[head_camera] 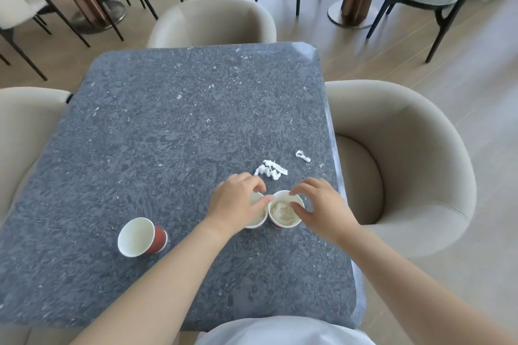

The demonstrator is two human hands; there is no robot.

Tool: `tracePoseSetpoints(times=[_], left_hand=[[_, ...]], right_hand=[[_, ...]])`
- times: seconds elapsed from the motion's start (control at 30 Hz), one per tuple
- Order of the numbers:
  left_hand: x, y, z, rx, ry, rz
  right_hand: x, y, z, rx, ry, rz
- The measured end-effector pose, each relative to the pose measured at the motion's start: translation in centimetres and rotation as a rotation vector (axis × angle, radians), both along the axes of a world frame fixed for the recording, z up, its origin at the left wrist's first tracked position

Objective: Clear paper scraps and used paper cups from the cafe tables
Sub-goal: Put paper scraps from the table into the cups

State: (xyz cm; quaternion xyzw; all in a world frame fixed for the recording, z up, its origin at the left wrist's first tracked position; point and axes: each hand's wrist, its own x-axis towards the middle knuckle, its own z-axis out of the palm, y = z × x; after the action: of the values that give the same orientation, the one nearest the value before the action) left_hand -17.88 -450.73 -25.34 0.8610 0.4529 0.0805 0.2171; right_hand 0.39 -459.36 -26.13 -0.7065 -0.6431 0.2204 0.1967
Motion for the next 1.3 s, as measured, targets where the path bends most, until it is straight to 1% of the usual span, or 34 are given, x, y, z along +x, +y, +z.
tracePoseSetpoints(times=[0.17,0.27,0.4,0.6,0.77,0.83,0.93,1.03,1.1,1.17,1.3], left_hand=[[2.5,2.5,0.0,-0.037,-0.027,-0.001],[4.0,3.9,-0.5,-0.059,0.016,0.006],[5.5,6.2,-1.5,-0.14,0.045,0.049],[6.2,8.8,-3.9,-0.233,0.171,0.106],[6.9,9.5,-5.9,-0.29,0.25,0.124],[7.1,9.6,-6.6,-0.323,0.266,0.125],[7.2,9.7,-7.4,-0.4,0.301,0.107],[7.5,9.8,-7.7,-0.414,0.329,0.083],[7.7,9.9,-7.5,-0.398,0.296,0.083],[7.7,9.8,-7.1,-0.377,0.249,0.085],[7.2,9.5,-5.6,-0.327,0.137,0.09]], right_hand=[[2.0,2.8,0.1,0.009,-0.017,-0.005],[3.4,4.5,-0.6,-0.039,-0.023,0.002],[4.9,7.2,-1.8,-0.082,-0.034,0.021],[5.1,10.2,-4.8,-0.137,-0.033,0.018],[4.7,11.5,-7.5,-0.233,-0.126,0.019],[4.6,11.6,-8.4,-0.273,-0.137,0.037],[4.4,11.9,-9.3,-0.272,-0.075,0.077],[3.7,12.4,-9.8,-0.256,0.016,0.136],[3.2,12.6,-10.0,-0.262,0.057,0.166],[2.9,12.7,-9.8,-0.265,0.1,0.152],[3.0,12.1,-8.2,-0.171,0.175,0.074]])
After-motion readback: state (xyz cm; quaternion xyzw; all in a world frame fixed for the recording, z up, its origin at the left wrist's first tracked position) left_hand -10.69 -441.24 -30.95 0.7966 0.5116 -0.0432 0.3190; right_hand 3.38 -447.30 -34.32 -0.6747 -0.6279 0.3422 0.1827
